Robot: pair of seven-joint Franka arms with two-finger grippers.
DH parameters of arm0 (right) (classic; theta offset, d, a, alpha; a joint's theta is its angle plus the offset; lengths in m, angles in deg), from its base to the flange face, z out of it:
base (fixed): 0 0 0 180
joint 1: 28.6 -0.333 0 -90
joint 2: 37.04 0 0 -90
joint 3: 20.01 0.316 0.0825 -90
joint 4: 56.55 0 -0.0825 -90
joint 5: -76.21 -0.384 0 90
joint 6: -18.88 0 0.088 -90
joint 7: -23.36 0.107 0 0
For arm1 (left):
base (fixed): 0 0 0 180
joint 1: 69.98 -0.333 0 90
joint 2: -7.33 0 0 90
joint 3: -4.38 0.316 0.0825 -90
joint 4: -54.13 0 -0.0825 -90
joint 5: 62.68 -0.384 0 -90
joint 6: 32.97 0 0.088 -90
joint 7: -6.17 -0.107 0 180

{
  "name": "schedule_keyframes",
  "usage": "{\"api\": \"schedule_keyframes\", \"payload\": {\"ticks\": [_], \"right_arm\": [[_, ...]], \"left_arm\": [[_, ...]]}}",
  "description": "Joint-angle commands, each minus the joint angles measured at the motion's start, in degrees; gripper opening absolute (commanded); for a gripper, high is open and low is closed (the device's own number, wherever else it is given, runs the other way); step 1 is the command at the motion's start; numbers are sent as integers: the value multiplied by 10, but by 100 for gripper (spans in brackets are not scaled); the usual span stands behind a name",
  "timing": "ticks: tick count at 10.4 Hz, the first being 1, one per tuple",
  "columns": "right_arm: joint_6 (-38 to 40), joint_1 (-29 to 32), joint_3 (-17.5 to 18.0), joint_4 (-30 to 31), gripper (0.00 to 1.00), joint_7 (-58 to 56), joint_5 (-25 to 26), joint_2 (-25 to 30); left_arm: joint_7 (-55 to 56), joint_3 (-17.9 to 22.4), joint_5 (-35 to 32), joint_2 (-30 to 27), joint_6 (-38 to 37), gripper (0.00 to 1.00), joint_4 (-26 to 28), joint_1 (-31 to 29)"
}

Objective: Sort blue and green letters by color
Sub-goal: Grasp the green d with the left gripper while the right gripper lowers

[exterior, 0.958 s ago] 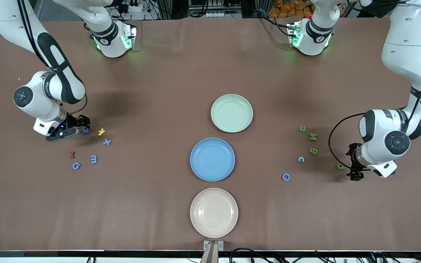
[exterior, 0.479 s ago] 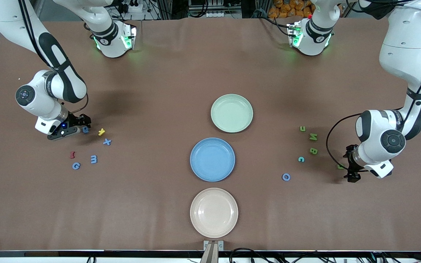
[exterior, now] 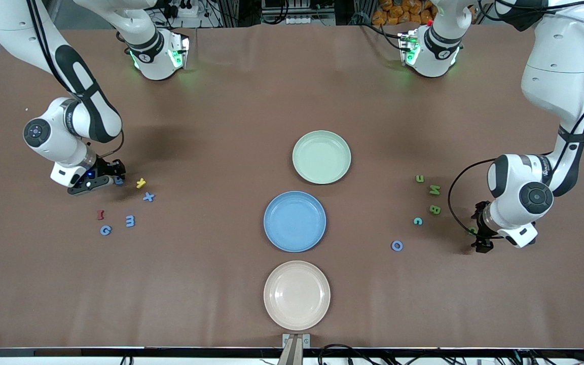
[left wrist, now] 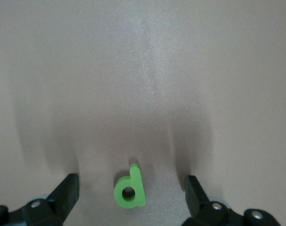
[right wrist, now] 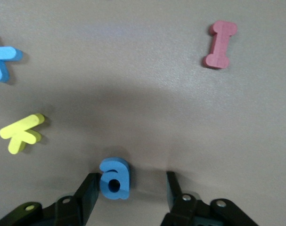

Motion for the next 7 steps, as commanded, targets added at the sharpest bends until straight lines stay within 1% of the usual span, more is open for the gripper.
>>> {"api": "schedule_keyframes", "payload": {"ticks": [1,2,3,4,5,6,7], "right_arm": [[-10,-28,3,10,64,35,-13,6],[-10,-28,3,10,64,35,-13,6],[-10,-28,2,10,61,35,-13,6],[-10,-28,2,10,62,35,-13,6],[-10,-27,2,10,69,35,-13,6],[-10,-26,2,11,74,33,-13,7],[-10,-25,2,11,75,33,-13,7]], "left_arm": [[7,0,-19,1,9,100,0,-1],[7,0,-21,1,9,100,0,-1],[7,0,-22,1,9,100,0,-1],[9,0,-20,1,10,74,0,0],[21,0,-13,-1,21,2,0,-4],[34,0,-12,-1,27,0,1,-6],[48,0,-12,0,32,0,2,-6]]}}
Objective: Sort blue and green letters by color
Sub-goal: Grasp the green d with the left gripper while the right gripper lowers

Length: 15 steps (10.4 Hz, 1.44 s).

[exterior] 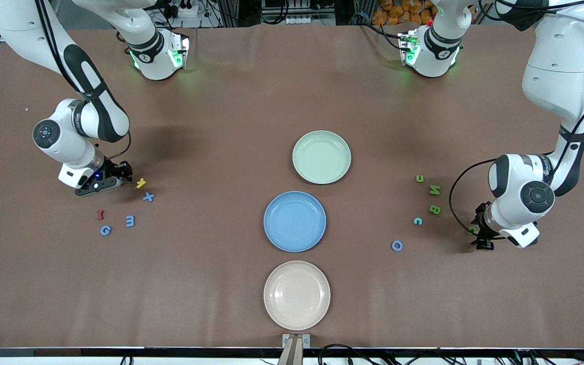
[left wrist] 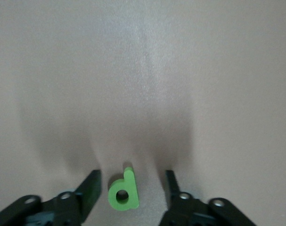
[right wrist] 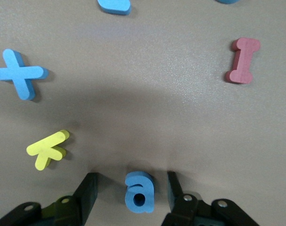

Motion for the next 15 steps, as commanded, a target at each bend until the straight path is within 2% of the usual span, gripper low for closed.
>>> {"api": "schedule_keyframes", "payload": {"ticks": [1,7,8,9,11,13,15], "right_arm": [[-7,4,1,12,75,-2,-8,7],[-5,31,1,14,74,-27,-8,8],[-5,31,1,14,71,-27,-7,8],[-5,31,1,14,63,-27,-7,8],[-5,31,2,13,61,-26,-8,8],[-5,31,2,13,58,-26,-8,8],[-5,31,2,13,51,-25,-8,7]], "left_arm": [[43,-1,-10,2,22,0,2,-3],[37,-3,-9,-14,21,0,-8,0],[33,-15,-10,-18,21,0,-8,0],[33,-29,-10,-23,21,0,-8,0],[34,-71,-12,-38,10,0,-6,1],[28,-82,-20,-50,-29,0,-6,35],[22,-82,-19,-60,-73,0,-6,103]]}}
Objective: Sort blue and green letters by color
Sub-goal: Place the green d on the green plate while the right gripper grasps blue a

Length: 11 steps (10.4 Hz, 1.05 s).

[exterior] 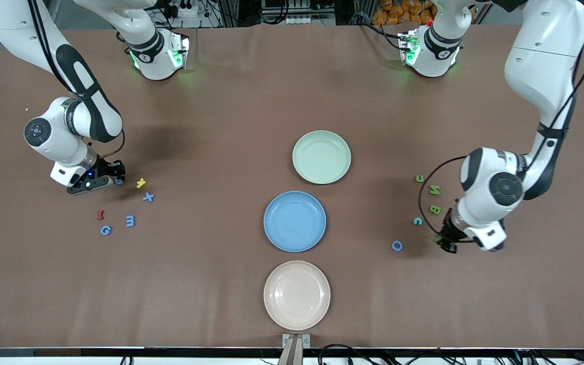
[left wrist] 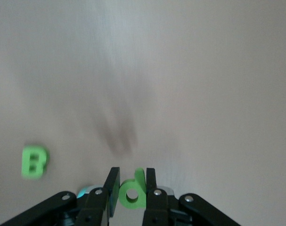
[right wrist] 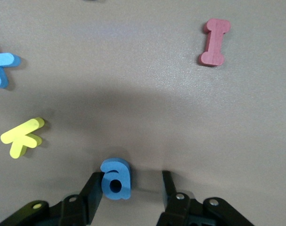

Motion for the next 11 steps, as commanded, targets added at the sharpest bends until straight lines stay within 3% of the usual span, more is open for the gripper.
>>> {"api": "schedule_keyframes", "payload": {"ticks": [1,5,11], "right_arm": [[-6,7,4,11,45,-11,-7,5],[-7,6,5,10,37,-6,-8,4],[-3,4,5,7,16,-5,-16,4]], "left_arm": [[7,2,-15,-29,-48,0,9,86],[23,-17,-5,-37,-52,0,12,160],[62,-110,-4,-33,-115,0,13,163]]}}
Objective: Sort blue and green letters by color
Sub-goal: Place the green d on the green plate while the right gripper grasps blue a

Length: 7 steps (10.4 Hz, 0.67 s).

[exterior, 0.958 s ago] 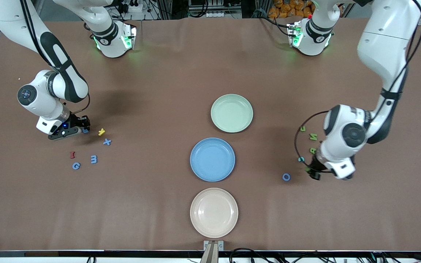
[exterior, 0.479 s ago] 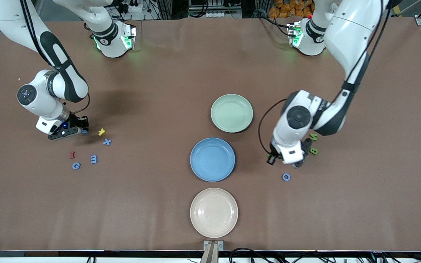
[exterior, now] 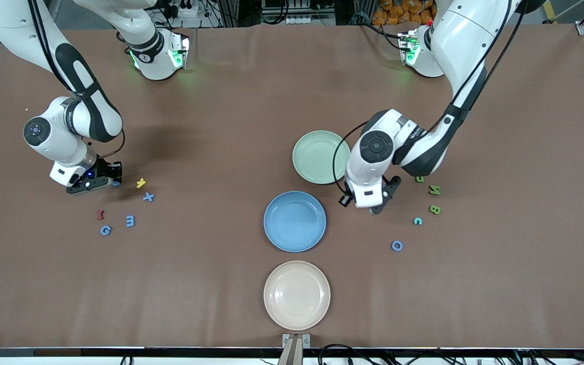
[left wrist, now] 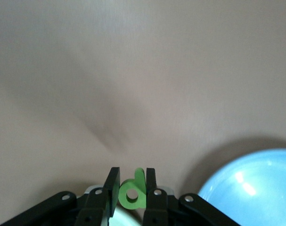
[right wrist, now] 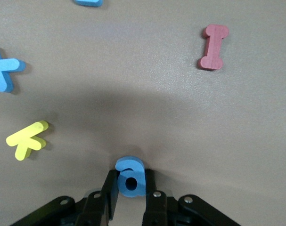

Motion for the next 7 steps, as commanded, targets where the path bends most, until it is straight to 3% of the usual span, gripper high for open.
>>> {"api": "schedule_keyframes", "payload": {"ticks": [1,5,6,7], "right_arm": [[-3,4,3,6,13,-6,-12,0],[43,3,3,-25,14,1,-13,6],[71,3,3,-40,14,9,-13,8],[98,2,3,-58,14,19,-13,13]], "left_arm": [[46,-36,-4,-8,-14,0,9,4],[63,-40,-3,1,-14,0,10,39],[58,-40,-4,2,-14,31,9,39],[62,-40,-4,2,-14,99,9,40]]}}
